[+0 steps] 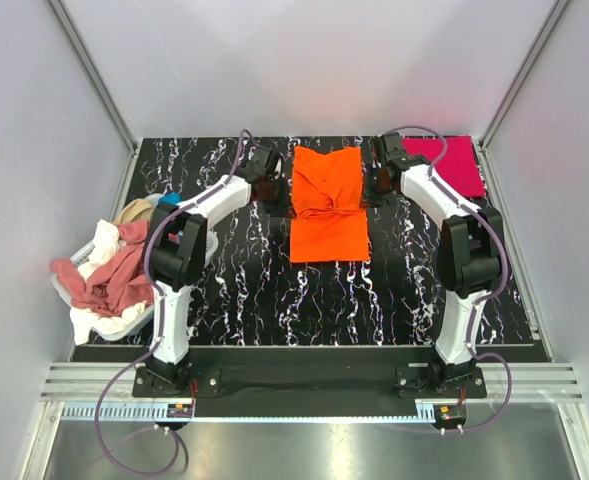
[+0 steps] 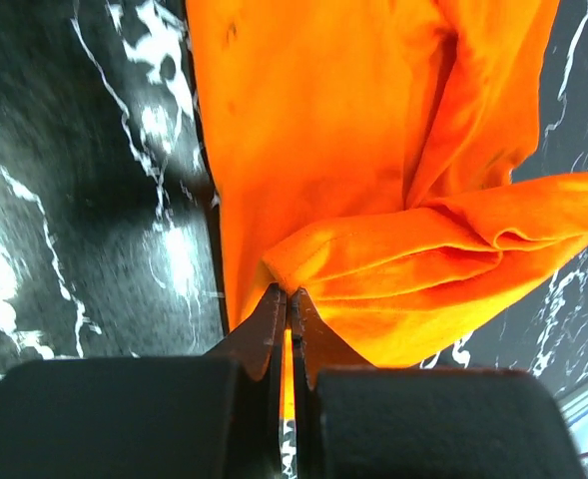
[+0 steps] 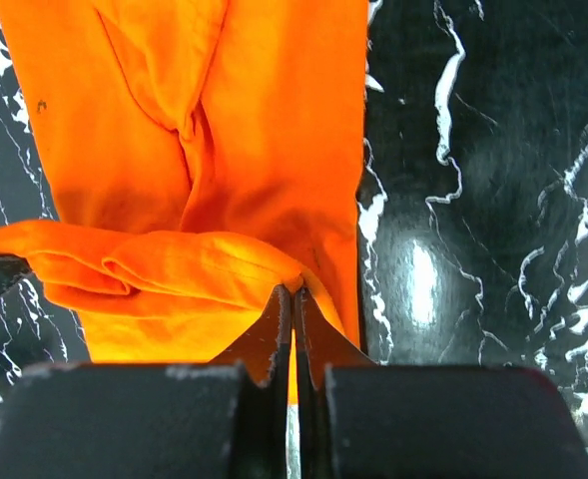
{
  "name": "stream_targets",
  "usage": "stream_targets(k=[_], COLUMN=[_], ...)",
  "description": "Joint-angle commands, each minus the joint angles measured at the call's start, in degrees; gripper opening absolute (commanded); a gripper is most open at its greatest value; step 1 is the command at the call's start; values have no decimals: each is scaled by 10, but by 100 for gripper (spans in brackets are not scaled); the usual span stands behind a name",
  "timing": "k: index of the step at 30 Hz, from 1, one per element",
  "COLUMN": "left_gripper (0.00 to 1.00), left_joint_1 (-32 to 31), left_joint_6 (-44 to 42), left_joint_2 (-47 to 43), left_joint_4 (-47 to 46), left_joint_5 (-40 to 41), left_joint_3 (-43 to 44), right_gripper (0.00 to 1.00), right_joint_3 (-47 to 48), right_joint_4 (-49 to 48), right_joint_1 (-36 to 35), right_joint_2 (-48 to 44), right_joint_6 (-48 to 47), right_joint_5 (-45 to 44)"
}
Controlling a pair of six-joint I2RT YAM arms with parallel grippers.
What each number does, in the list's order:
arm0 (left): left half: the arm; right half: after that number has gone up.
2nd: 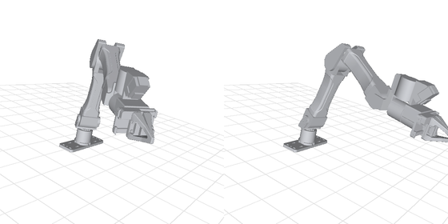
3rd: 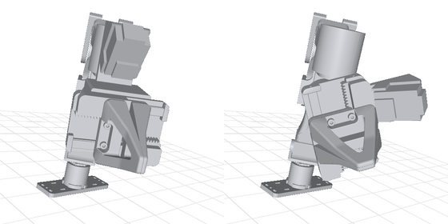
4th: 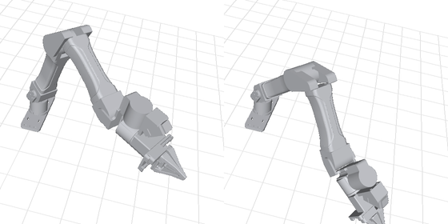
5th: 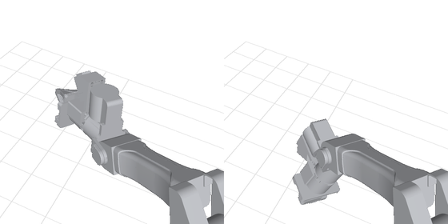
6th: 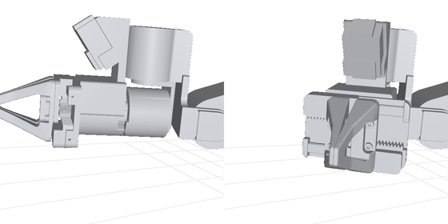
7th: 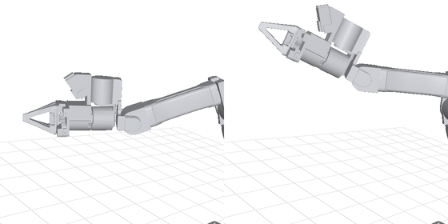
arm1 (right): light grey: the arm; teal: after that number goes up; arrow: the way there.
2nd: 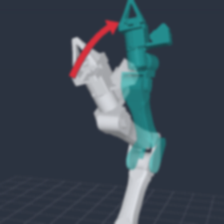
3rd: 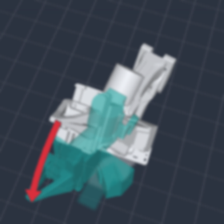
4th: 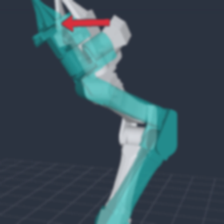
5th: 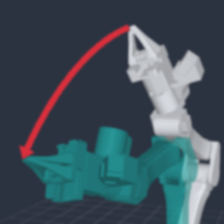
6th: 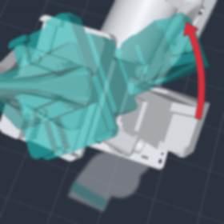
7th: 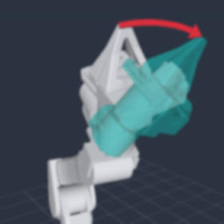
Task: Fold and stack the t-shirts
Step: Fold the tshirt
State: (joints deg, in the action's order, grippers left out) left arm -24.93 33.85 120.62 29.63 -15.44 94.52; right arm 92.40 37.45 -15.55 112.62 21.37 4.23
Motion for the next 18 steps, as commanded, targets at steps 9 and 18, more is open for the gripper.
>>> stream_targets(k=[9, 18], left_gripper=[0, 0], left_joint_1=[32, 44], left_joint_6=[-13, -8], left_joint_2=[51, 106], left_joint_4=[-7, -5], left_joint_5=[-58, -69], left_joint_3=[103, 166], right_gripper=[0, 3], right_joint_3=[89, 134], right_joint_4=[-2, -2], right_joint_1=[17, 39], right_joint_2=[53, 93], right_joint_6=[-31, -40], right_joint_5=[43, 79])
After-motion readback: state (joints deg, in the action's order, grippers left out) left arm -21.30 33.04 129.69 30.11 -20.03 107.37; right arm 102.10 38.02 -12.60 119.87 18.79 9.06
